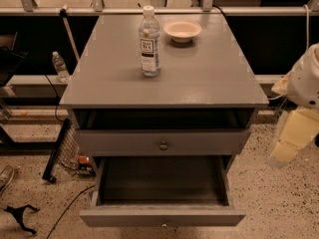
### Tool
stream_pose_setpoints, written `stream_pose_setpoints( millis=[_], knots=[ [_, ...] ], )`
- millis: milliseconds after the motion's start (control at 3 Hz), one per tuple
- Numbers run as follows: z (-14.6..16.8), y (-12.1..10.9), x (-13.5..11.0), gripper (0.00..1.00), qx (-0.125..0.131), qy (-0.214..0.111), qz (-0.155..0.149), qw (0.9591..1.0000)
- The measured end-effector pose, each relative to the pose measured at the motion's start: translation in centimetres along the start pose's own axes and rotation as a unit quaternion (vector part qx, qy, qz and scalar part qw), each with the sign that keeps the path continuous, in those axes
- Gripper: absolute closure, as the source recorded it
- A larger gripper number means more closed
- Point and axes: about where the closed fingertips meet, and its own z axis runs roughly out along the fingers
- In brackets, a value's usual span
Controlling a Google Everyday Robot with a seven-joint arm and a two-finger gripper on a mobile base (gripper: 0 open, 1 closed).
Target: Close middle drawer
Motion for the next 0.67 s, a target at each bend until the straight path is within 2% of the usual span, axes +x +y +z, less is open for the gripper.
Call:
stream_pose_setpoints(
  millis=[333, 667],
  knots=[
    [4.63, 3.23, 2.06, 0.00, -0.037, 0.032, 0.035, 0.9982],
    [4.53, 3.17, 2.01, 0.00, -0.036, 0.031, 0.035, 0.9983]
  ],
)
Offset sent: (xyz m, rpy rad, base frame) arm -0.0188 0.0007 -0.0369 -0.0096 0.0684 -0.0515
